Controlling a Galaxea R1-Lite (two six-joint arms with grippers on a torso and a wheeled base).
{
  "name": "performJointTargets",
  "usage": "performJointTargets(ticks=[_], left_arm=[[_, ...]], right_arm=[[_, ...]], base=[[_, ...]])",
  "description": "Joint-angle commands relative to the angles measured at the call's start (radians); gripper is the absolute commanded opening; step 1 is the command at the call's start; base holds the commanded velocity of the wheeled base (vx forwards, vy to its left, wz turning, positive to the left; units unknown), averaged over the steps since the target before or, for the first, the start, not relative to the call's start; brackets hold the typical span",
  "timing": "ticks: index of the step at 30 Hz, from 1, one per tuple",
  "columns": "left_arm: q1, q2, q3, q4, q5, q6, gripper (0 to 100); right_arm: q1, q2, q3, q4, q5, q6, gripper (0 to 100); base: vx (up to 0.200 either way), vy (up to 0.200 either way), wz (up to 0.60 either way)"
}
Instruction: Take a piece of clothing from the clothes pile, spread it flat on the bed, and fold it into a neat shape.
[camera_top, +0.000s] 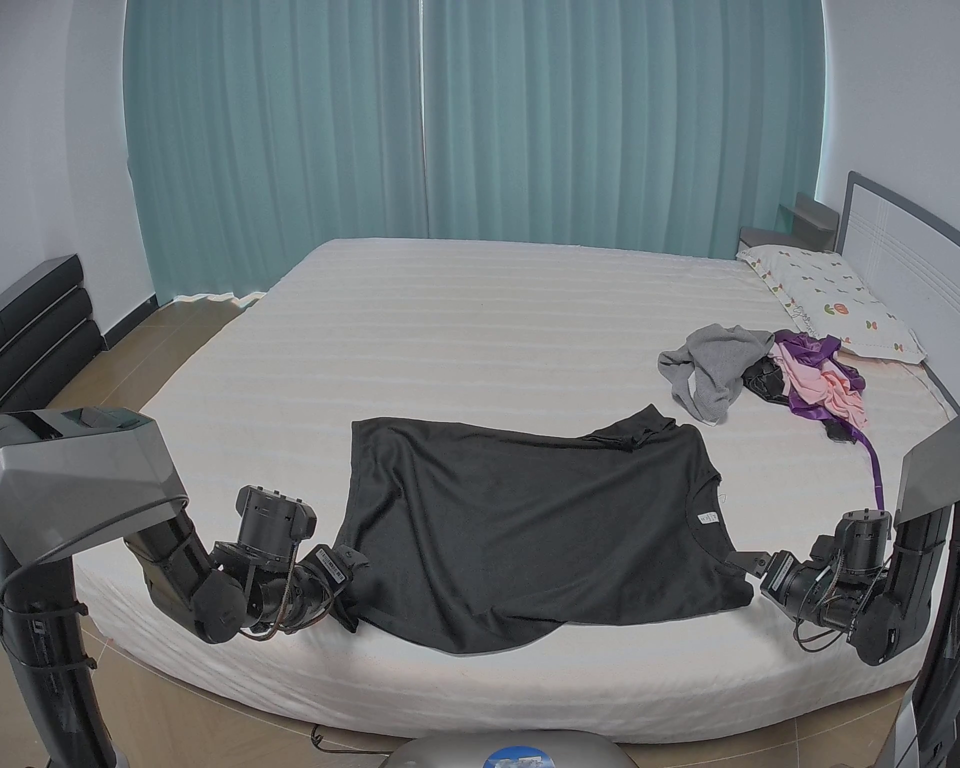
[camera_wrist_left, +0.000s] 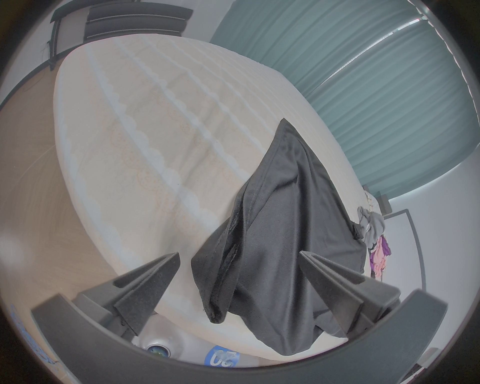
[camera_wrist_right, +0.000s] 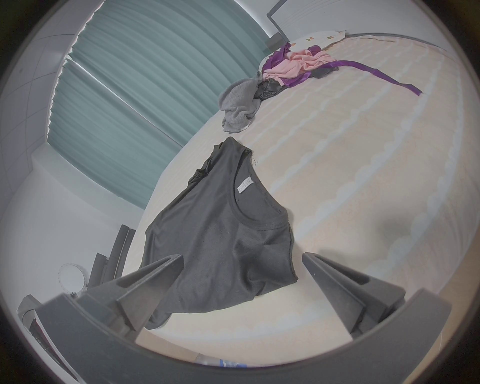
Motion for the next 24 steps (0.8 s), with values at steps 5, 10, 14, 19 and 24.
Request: performJointTargets(ticks=[5, 10, 14, 19, 24], left_arm=[[-0.005, 0.060, -0.042, 0.000, 0.006, 0.023, 0], [-0.002, 0.061, -0.040, 0.000, 0.006, 0.023, 0], [0.003, 0.052, 0.002, 0.000, 0.008, 0.042, 0], [0.021, -0.003, 0.024, 0.003, 0.028, 0.050, 0], [0.067, -0.078, 0.036, 0.015, 0.029, 0.066, 0]], right_arm=[[0.003, 0.012, 0.002, 0.000, 0.000, -0.001, 100], [0.011, 0.013, 0.002, 0.000, 0.000, -0.001, 100], [0.011, 0.013, 0.003, 0.000, -0.001, 0.001, 100], [0.012, 0.023, -0.005, 0.000, 0.000, 0.001, 100], [0.012, 0.047, -0.015, 0.000, 0.000, -0.001, 100]], base=[[0.000, 0.000, 0.00], [0.000, 0.000, 0.00], [0.000, 0.000, 0.00], [0.000, 0.000, 0.00], [0.000, 0.000, 0.00]])
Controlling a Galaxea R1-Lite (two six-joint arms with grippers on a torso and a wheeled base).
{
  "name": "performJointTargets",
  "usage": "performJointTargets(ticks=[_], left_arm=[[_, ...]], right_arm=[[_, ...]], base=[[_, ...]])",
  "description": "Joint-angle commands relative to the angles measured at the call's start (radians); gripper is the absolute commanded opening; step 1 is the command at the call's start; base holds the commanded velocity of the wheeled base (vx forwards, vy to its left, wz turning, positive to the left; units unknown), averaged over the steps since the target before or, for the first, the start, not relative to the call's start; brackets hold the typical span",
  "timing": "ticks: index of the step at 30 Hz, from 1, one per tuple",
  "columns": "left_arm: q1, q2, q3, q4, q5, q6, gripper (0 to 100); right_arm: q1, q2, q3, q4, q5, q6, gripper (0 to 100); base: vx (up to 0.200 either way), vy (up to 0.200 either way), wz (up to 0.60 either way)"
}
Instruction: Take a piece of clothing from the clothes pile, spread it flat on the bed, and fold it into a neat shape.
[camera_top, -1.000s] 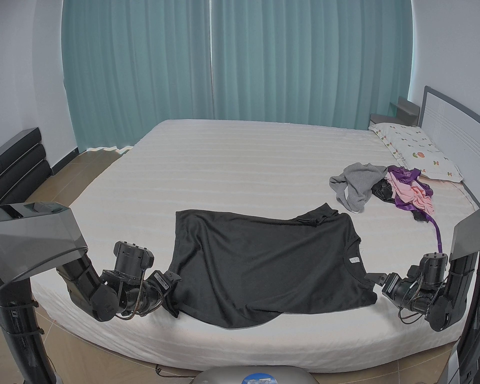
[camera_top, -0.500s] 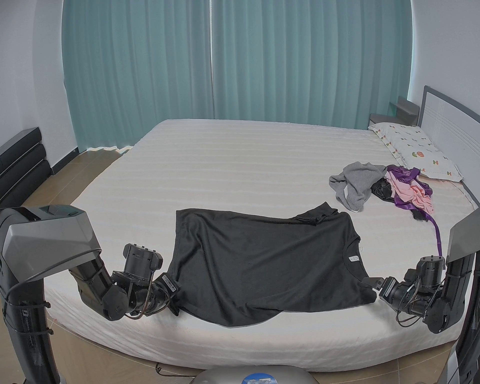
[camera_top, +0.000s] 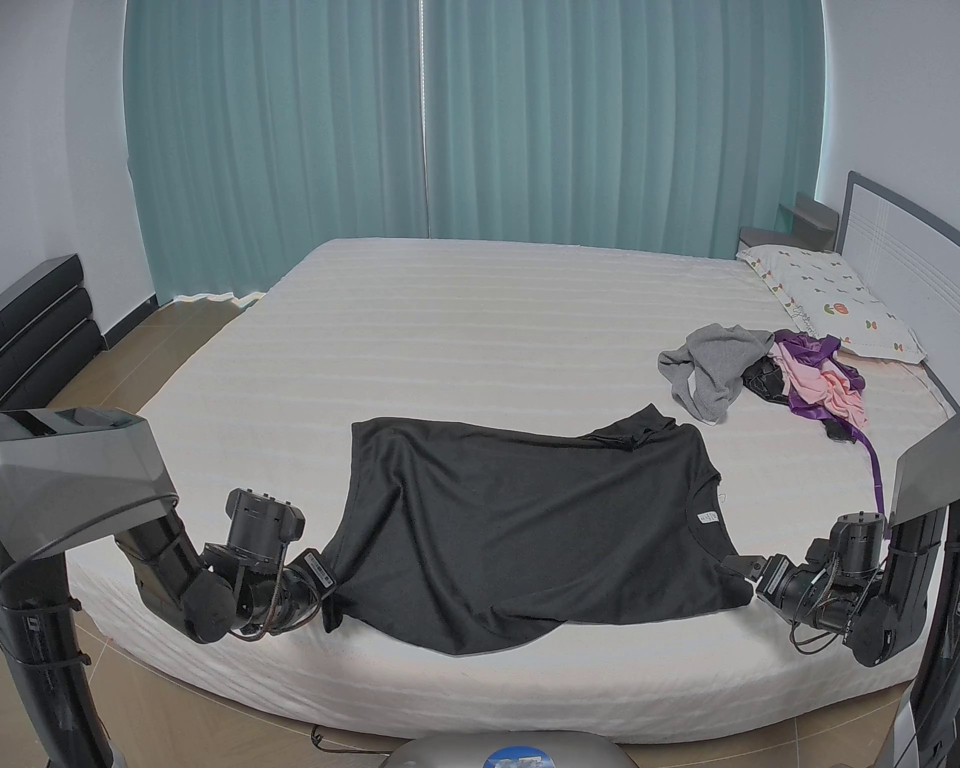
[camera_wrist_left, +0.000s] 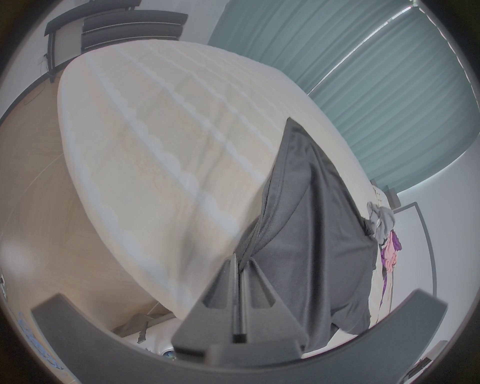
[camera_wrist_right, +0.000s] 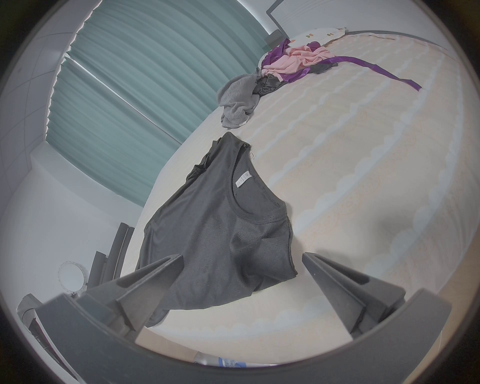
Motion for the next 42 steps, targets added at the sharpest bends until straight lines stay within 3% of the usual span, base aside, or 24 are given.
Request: performJointTargets(ticks=[1, 14, 15, 22, 33, 42], left_arm=[[0.048, -0.076, 0.011, 0.014, 0.004, 0.028, 0], [0.060, -0.066, 0.008, 0.049, 0.002, 0.060, 0], [0.060, -0.066, 0.008, 0.048, 0.002, 0.060, 0], [0.066, -0.063, -0.001, 0.045, 0.002, 0.058, 0], [0.108, -0.047, -0.036, 0.037, -0.004, 0.043, 0], [0.117, -0.024, -0.059, 0.034, -0.009, 0.031, 0]], right_arm=[[0.001, 0.034, -0.010, 0.000, -0.001, -0.001, 100], [0.013, 0.109, -0.036, 0.003, -0.012, -0.024, 100], [0.018, 0.112, -0.038, 0.000, -0.012, -0.033, 0], [0.029, 0.086, -0.049, -0.031, -0.018, -0.039, 0], [0.018, -0.003, -0.191, 0.038, -0.051, -0.039, 0], [0.023, 0.032, -0.506, 0.297, -0.091, -0.026, 0]], base=[[0.000, 0.000, 0.00], [0.000, 0.000, 0.00], [0.000, 0.000, 0.00], [0.000, 0.000, 0.00], [0.000, 0.000, 0.00], [0.000, 0.000, 0.00]])
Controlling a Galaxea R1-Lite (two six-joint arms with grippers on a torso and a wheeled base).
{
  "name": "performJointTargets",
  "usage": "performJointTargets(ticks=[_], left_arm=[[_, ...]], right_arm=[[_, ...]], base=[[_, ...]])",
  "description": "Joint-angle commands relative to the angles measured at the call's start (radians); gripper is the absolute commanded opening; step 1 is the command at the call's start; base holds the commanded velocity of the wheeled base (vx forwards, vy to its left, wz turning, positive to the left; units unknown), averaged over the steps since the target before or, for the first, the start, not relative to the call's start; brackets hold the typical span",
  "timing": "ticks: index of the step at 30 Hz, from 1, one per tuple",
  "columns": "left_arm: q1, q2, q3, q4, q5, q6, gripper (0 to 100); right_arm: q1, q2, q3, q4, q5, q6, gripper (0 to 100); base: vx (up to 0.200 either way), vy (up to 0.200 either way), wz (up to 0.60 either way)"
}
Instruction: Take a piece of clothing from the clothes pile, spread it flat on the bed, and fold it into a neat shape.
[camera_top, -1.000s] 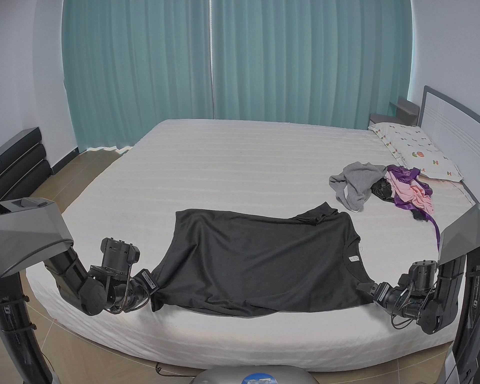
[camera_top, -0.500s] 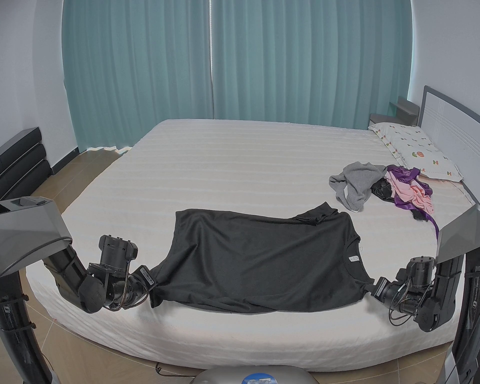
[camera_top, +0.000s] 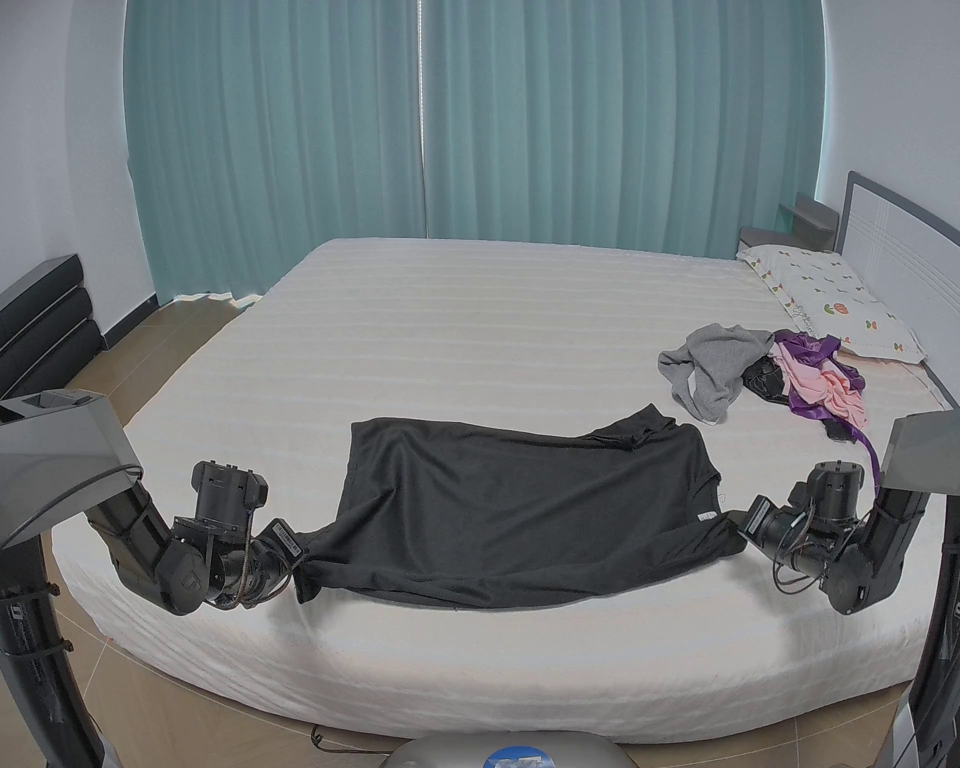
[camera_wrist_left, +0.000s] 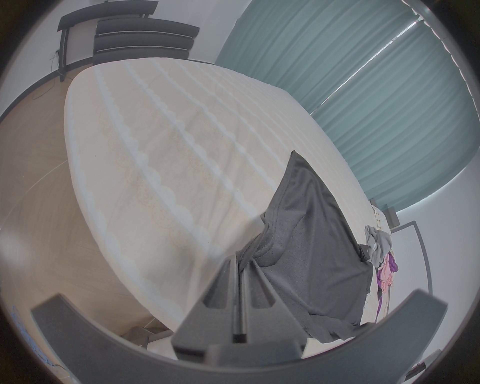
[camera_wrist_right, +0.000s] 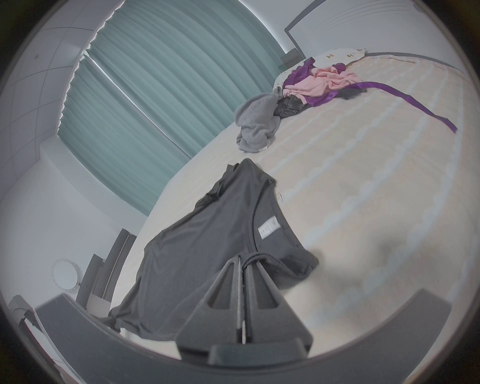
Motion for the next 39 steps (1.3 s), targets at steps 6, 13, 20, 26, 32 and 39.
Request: performJointTargets(ticks=[6, 13, 20, 26, 32, 39], left_arm=[[0.008, 0.052, -0.011, -0.040, -0.001, -0.003, 0], [0.009, 0.061, -0.009, -0.054, 0.001, -0.003, 0], [0.009, 0.075, -0.014, -0.054, 0.001, -0.002, 0], [0.008, 0.079, -0.016, -0.056, 0.001, -0.003, 0], [0.008, 0.081, -0.014, -0.056, 0.001, -0.003, 0], [0.008, 0.081, -0.013, -0.056, 0.001, -0.003, 0]], right_arm=[[0.034, 0.072, -0.337, 0.218, -0.049, 0.007, 0], [0.049, 0.152, -0.497, 0.300, -0.100, 0.006, 0], [0.069, 0.219, -0.658, 0.368, -0.128, 0.007, 0], [0.084, 0.278, -0.776, 0.439, -0.166, 0.007, 0], [0.088, 0.285, -0.774, 0.432, -0.166, 0.009, 100], [0.046, 0.114, -0.615, 0.428, -0.063, 0.021, 100]], base=[[0.000, 0.000, 0.00], [0.000, 0.000, 0.00], [0.000, 0.000, 0.00], [0.000, 0.000, 0.00], [0.000, 0.000, 0.00], [0.000, 0.000, 0.00]])
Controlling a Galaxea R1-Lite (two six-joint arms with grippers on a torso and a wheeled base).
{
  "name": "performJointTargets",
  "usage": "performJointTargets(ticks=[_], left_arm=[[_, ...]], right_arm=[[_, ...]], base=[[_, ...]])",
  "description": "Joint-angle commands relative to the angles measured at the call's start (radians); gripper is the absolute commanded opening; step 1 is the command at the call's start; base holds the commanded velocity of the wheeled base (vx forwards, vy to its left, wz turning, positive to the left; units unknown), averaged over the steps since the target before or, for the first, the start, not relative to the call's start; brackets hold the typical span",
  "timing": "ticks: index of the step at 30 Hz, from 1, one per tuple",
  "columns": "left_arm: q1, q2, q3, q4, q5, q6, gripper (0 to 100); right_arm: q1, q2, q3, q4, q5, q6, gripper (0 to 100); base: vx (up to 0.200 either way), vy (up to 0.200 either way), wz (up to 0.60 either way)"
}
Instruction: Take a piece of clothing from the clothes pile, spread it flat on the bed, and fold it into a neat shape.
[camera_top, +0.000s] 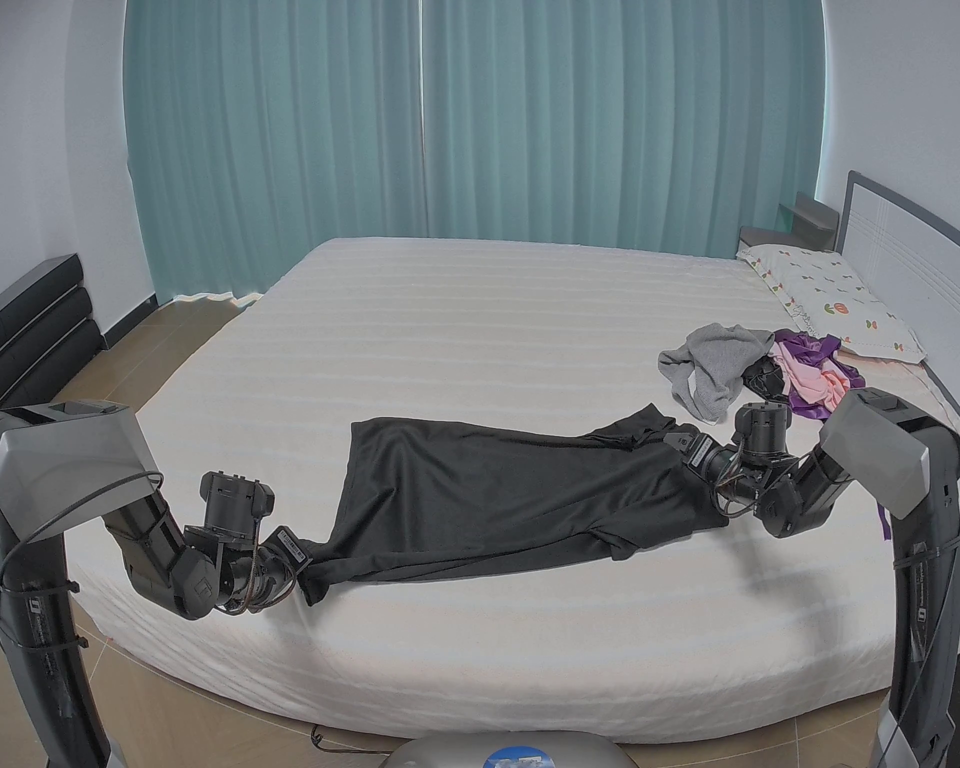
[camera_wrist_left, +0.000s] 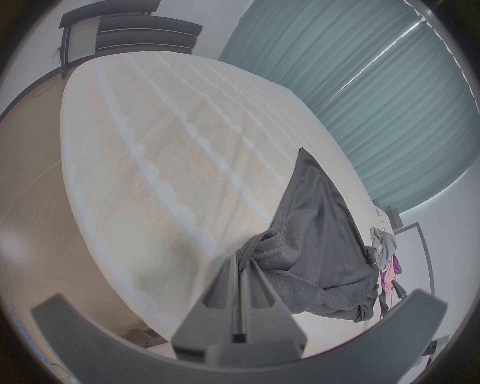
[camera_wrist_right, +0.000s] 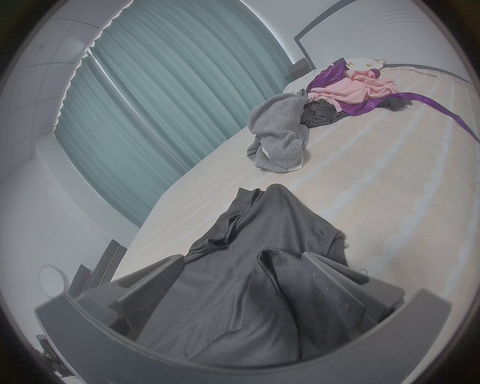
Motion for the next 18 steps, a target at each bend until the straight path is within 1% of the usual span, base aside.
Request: performJointTargets(ticks=[1, 2, 3, 9, 14, 18], left_arm=[[0.000, 0.002, 0.002, 0.000, 0.001, 0.000, 0], [0.000, 0.002, 0.002, 0.000, 0.001, 0.000, 0], [0.000, 0.002, 0.002, 0.000, 0.001, 0.000, 0], [0.000, 0.000, 0.003, 0.000, 0.001, 0.001, 0], [0.000, 0.000, 0.005, 0.000, 0.001, 0.001, 0], [0.002, 0.002, 0.002, 0.000, 0.001, 0.000, 0]], right_arm=[[-0.021, -0.116, 0.101, -0.002, 0.066, 0.007, 100], [-0.022, -0.171, 0.184, 0.001, 0.117, 0.006, 100], [-0.021, -0.192, 0.224, 0.000, 0.134, 0.001, 100], [-0.019, -0.241, 0.376, -0.007, 0.184, -0.003, 100], [-0.024, -0.225, 0.394, -0.013, 0.235, -0.003, 100], [-0.019, -0.194, 0.366, -0.017, 0.269, -0.007, 100]], base=[[0.000, 0.000, 0.00], [0.000, 0.000, 0.00], [0.000, 0.000, 0.00], [0.000, 0.000, 0.00], [0.000, 0.000, 0.00], [0.000, 0.000, 0.00]])
